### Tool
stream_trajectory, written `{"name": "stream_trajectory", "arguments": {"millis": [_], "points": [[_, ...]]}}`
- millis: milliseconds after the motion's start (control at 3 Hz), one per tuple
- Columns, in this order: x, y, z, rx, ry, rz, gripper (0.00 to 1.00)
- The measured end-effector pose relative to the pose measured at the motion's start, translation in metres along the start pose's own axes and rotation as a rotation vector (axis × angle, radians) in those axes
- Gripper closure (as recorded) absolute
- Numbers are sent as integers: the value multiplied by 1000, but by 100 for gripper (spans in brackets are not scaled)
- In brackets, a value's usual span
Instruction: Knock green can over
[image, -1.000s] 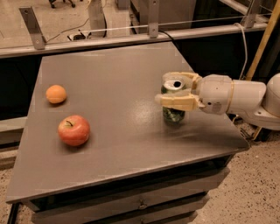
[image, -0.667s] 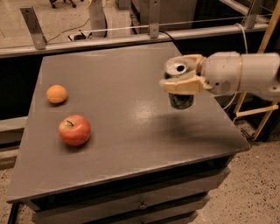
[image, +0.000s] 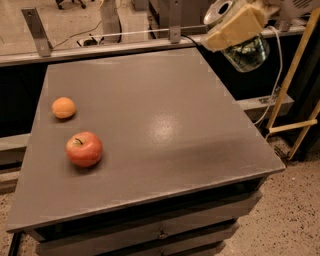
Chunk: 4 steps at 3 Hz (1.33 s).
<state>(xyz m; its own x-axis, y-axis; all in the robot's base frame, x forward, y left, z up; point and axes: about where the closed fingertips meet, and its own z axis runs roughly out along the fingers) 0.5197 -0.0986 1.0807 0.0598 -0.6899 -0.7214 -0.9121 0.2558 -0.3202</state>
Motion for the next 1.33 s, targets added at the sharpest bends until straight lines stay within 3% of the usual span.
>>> {"name": "stream_trajectory", "arguments": {"millis": [333, 667, 1000, 1333], "points": [[-2, 8, 21, -88, 201, -45, 100], [-8, 16, 51, -161, 310, -123, 100], [-10, 17, 68, -215, 294, -132, 100], [-14, 42, 145, -370, 335, -218, 100]]}}
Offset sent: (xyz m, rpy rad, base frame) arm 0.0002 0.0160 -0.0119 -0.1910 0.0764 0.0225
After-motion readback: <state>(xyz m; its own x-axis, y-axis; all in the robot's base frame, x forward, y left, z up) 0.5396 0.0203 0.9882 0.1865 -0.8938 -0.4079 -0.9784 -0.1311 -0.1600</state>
